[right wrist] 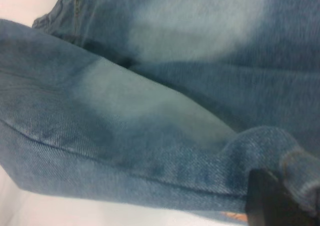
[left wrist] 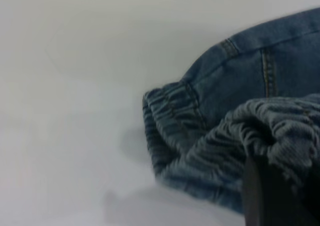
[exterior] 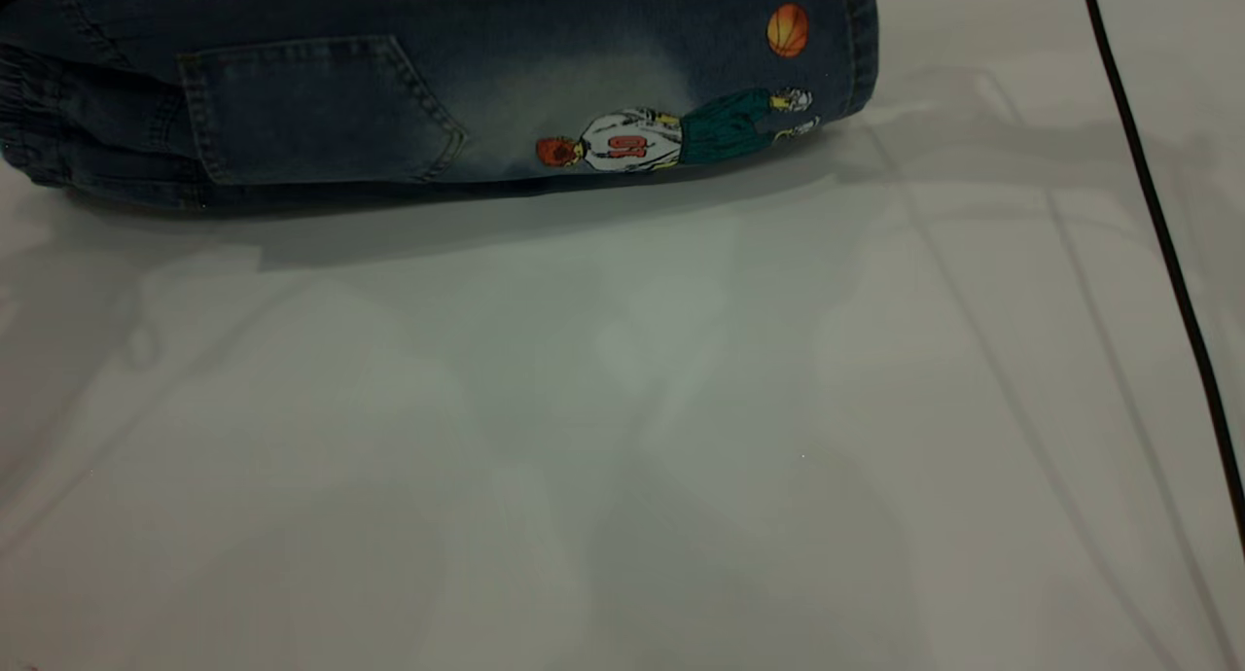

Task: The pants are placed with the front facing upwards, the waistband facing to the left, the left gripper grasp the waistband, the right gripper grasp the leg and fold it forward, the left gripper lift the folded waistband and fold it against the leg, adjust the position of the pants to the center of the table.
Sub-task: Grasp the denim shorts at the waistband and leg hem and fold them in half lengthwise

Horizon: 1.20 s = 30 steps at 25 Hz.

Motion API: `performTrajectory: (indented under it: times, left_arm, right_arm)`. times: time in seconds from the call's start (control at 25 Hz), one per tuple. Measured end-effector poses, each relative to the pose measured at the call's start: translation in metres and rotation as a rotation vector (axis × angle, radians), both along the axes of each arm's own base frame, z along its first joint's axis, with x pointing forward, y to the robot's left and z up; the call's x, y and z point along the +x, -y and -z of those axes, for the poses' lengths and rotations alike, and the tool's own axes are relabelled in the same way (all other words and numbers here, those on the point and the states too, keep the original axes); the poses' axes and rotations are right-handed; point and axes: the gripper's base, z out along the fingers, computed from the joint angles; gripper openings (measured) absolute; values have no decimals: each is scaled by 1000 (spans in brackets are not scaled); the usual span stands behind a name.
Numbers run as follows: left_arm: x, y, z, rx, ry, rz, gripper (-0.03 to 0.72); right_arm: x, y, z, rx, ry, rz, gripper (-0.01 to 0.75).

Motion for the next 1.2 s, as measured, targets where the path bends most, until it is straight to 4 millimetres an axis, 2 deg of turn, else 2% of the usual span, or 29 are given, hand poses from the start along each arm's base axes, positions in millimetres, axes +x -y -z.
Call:
performTrajectory:
  times: [0.36, 0.6, 0.8, 1.0, 1.2]
  left_arm:
    - [31, -3, 12, 24, -36, 10, 109]
    - [46, -5, 8, 64, -27, 26, 109]
    - [49, -7, 19, 79, -65, 29, 109]
    - [53, -9, 27, 123, -84, 53, 109]
    - [59, -12, 26, 166, -79, 75, 109]
  right_arm:
    - [30, -2, 14, 7, 47, -15, 18]
    - [46, -9, 8, 15, 109, -20, 18]
    - [53, -26, 14, 16, 131, -40, 18]
    - [61, -31, 22, 1, 154, -62, 18]
    - [69, -36, 17, -15, 207, -63, 18]
